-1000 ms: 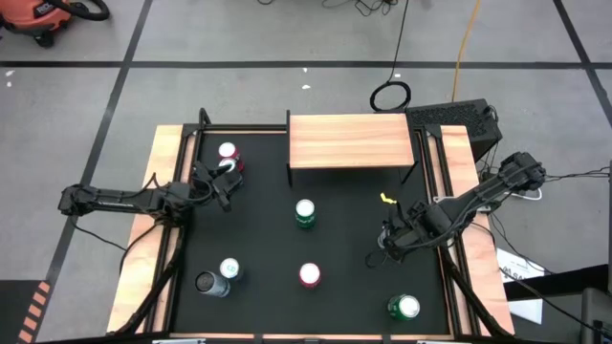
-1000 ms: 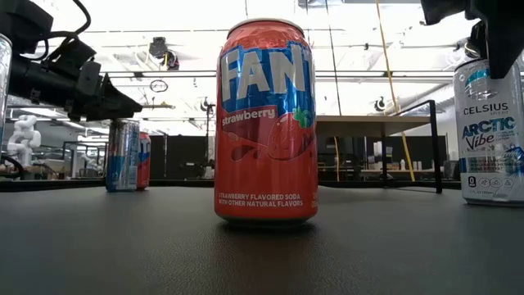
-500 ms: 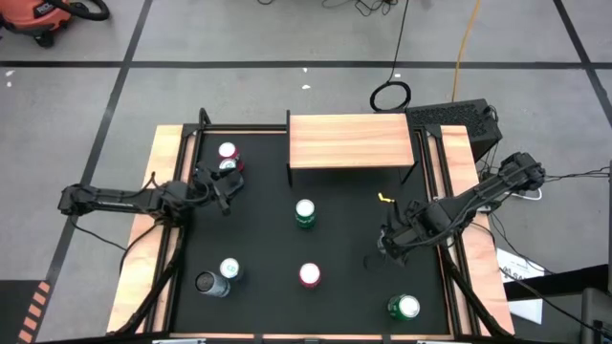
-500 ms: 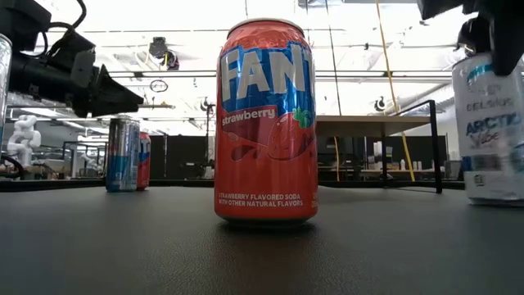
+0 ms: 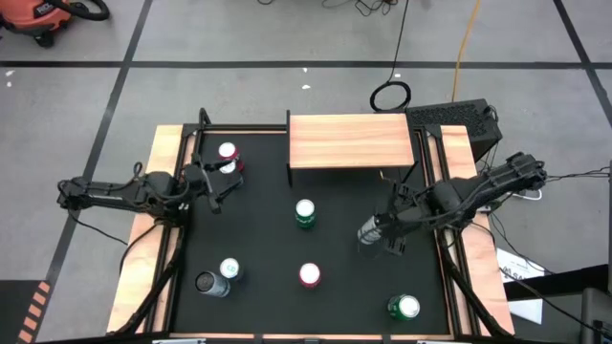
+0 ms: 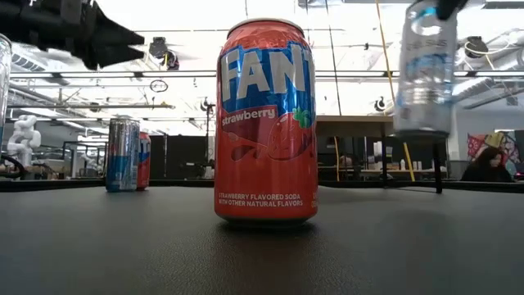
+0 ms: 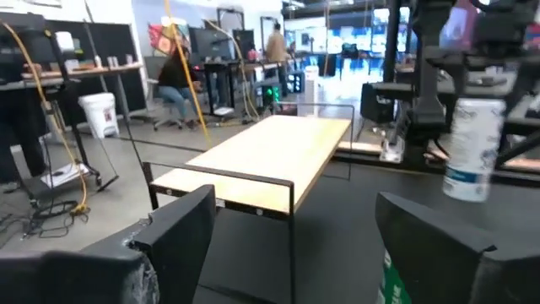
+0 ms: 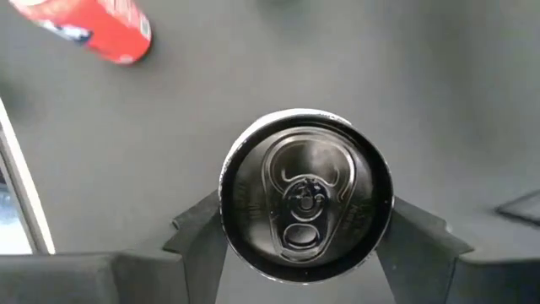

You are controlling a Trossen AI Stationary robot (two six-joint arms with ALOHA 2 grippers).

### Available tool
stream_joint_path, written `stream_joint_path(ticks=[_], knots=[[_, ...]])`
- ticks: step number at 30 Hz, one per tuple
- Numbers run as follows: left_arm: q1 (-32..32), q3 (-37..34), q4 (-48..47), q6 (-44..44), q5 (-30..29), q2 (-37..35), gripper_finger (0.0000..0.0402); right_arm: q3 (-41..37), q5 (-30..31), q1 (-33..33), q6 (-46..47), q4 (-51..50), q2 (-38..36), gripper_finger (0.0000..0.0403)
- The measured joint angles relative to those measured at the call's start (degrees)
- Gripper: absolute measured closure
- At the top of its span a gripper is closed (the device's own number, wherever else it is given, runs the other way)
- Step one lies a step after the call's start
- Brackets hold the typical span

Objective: Place canned beverage on shelf
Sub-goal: Put the right white soda can on the shelf

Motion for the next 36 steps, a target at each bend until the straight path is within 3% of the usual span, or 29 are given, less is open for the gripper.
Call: stream_joint_path(ticks=[6, 16, 25, 36], knots=[[-0.6, 4.12, 6.15, 0.56, 6.62, 9.66, 0.0039, 1.92, -0.13, -4.65, -7.04, 2.68, 0.0, 0.0166], [-0.28, 9.05, 29.58, 1.99, 17.28, 38.42, 0.003, 6.51, -0.81, -8.87, -20.9, 10.91, 0.0, 0.0166], [-0.03, 23.43, 29.8, 4.92, 23.34, 57.1, 0.003, 7.46, -1.63, -10.81, -31.85, 16.99, 0.01, 0.0165], [1.25, 36.69, 24.73, 4.43, 26.91, 71.45, 0.0023, 7.46, 1.37, -11.14, -39.67, 20.22, 1.85, 0.0165]])
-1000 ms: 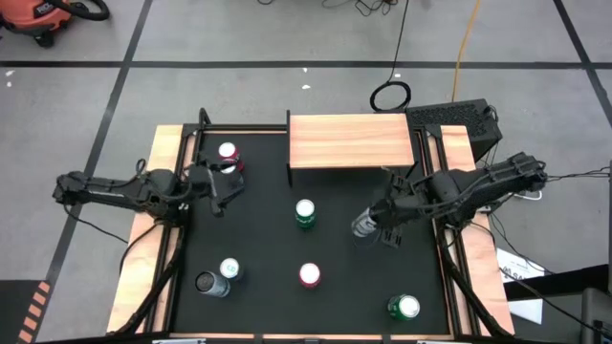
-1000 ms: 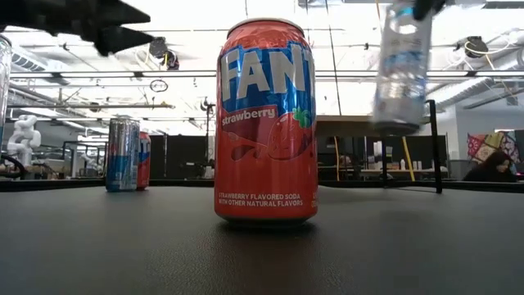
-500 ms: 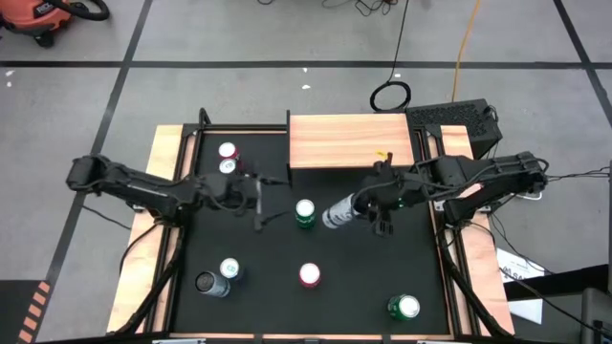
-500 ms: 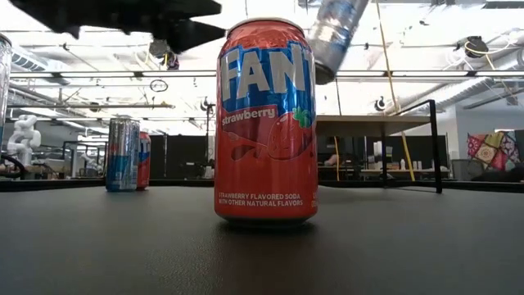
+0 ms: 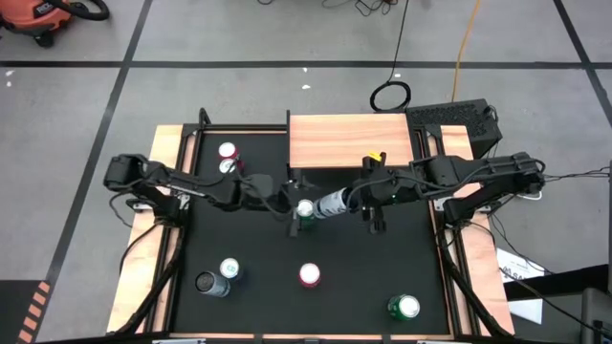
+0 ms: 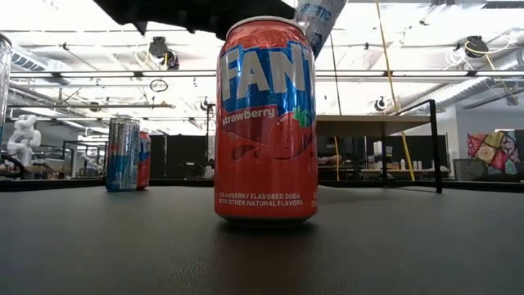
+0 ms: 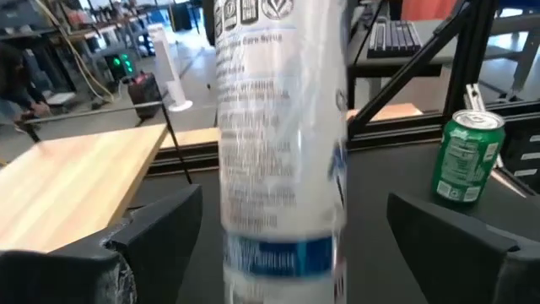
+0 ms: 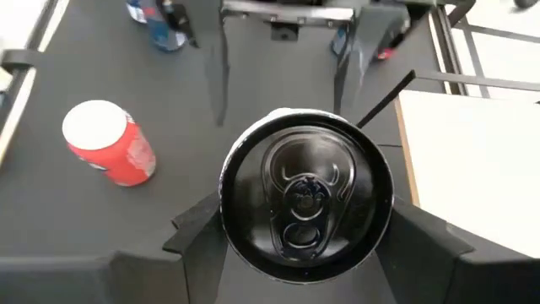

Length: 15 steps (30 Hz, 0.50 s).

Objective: Place canned beverage on shelf
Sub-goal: Put the right white soda can on the shelf

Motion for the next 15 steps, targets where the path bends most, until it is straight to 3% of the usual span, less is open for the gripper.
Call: stream_joint_path(ticks=[7, 15], knots=[[0.84, 4.45, -2.33, -0.01, 0.07, 4.65, 0.0018, 0.0, -0.04, 0.0, -2.09, 1.99, 1.32, 0.0165], [0.97, 4.49, -1.57, -0.02, -0.1, 4.74, 0.0097, 0.0, 0.01, 0.02, -1.05, 1.95, 1.32, 0.0165]])
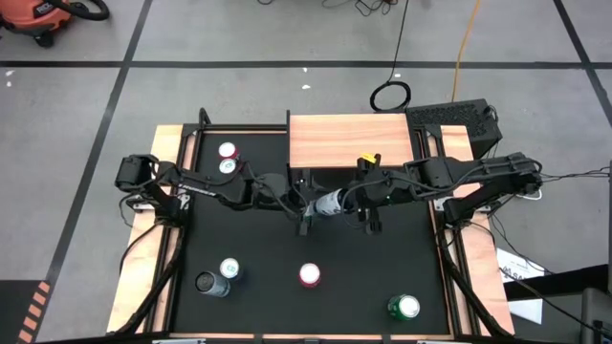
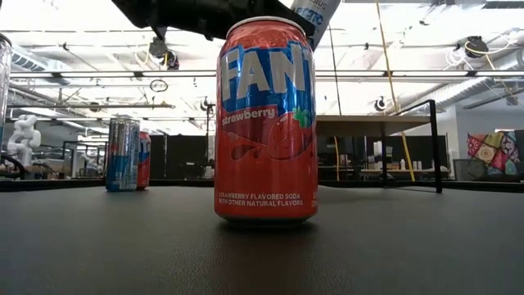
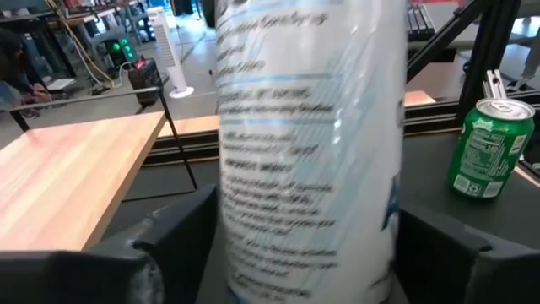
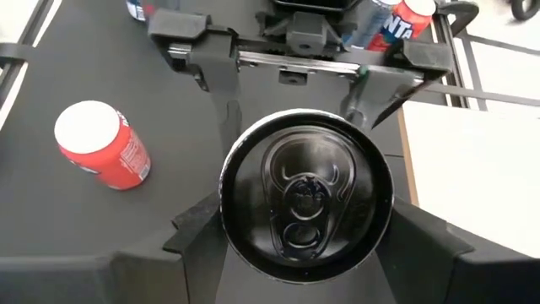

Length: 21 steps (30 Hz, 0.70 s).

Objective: Place canned beverage on shelf
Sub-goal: Put the right white soda can on the shelf

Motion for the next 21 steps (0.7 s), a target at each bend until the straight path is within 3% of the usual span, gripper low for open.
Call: stream_joint_path(ticks=[7, 13, 17, 21], knots=[[0.01, -0.09, 3.7, 0.08, -0.78, 0.02, 0.0166, 0.0, 3.79, 0.09, 1.83, 2.91, -0.82, 0.0117], [0.02, -1.13, 12.49, -0.02, -3.95, 0.02, 0.0162, -1.29, 7.41, 0.0, 4.44, 13.01, -4.65, 0.0064], [0.04, -4.13, 22.28, 0.01, -5.41, 0.02, 0.0159, -9.35, 10.95, 0.06, 5.93, 21.9, -9.93, 0.0057], [0.4, -5.59, 25.76, 0.0, -6.13, 0.02, 0.0158, -20.71, 10.53, 0.04, 5.05, 39.13, -15.21, 0.0061]])
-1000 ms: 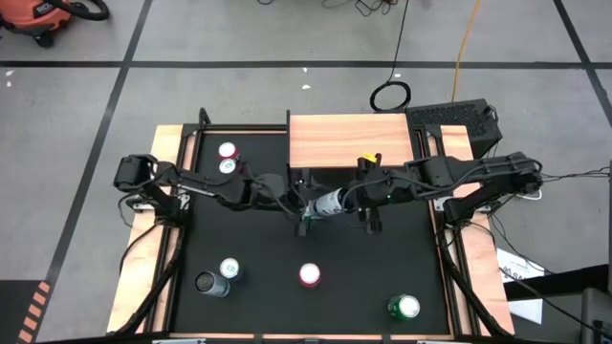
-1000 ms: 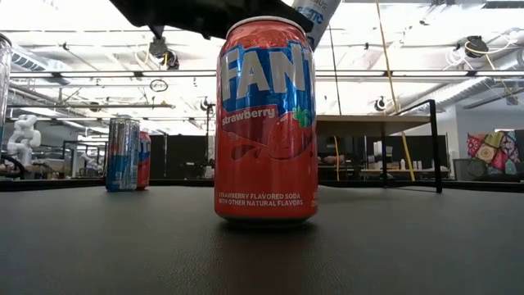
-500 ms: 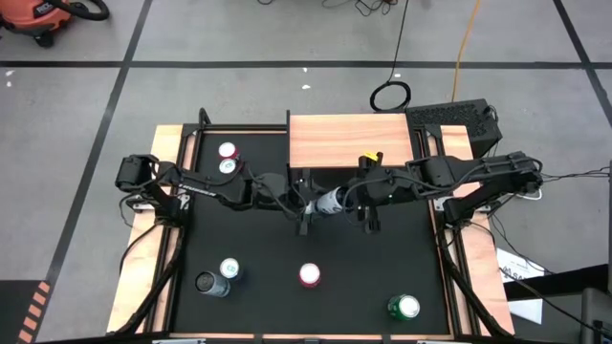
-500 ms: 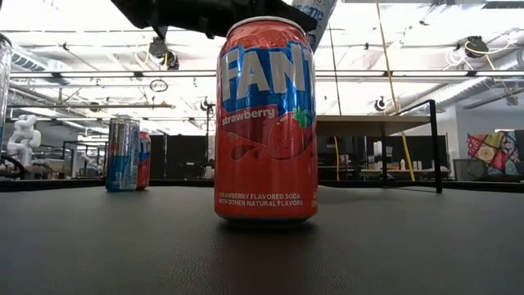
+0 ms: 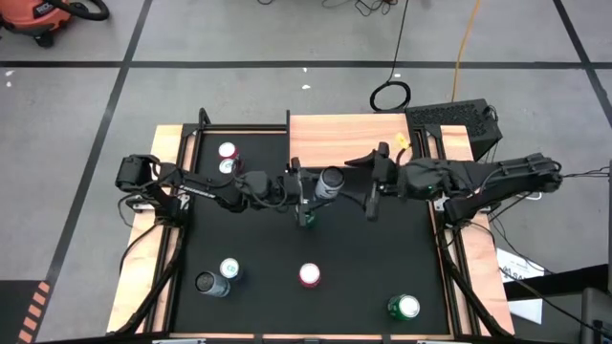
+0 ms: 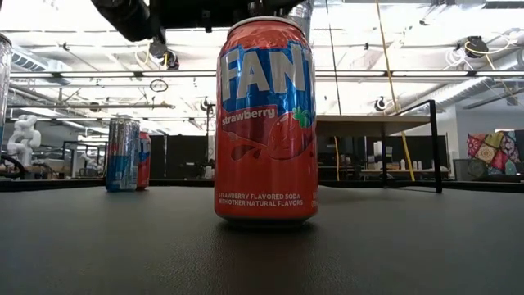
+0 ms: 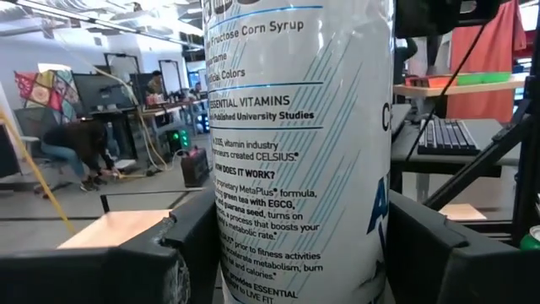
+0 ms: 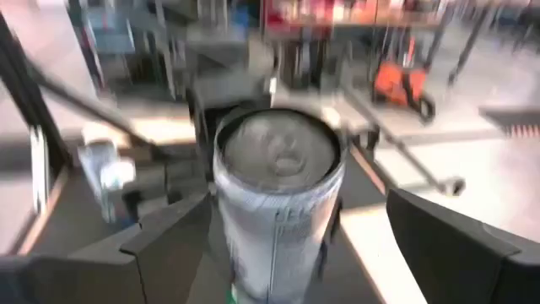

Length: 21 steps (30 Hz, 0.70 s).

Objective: Place canned beverage on shelf
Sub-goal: Put the right white soda can on the shelf

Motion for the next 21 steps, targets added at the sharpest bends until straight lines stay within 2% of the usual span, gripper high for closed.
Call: stream_joint_path(ticks=[2, 7, 14, 21], knots=[[0.18, -0.19, -0.05, -0.01, -0.01, 0.0, 0.0158, -4.14, -0.51, -0.12, -1.34, 6.57, -1.33, 0.0062], [0.35, -0.25, -0.01, -0.01, -0.38, 0.0, 0.0157, -8.01, -8.32, -2.66, -2.05, 16.23, 0.54, 0.0062], [0.44, -0.27, 0.15, 0.01, -0.79, 0.0, 0.0157, -7.79, -9.2, -4.57, -2.93, 19.61, 3.19, 0.0069], [0.99, -0.27, 0.11, 0.03, -1.13, 0.0, 0.0157, -7.75, -9.22, -5.94, -1.81, 20.76, 3.21, 0.0113]])
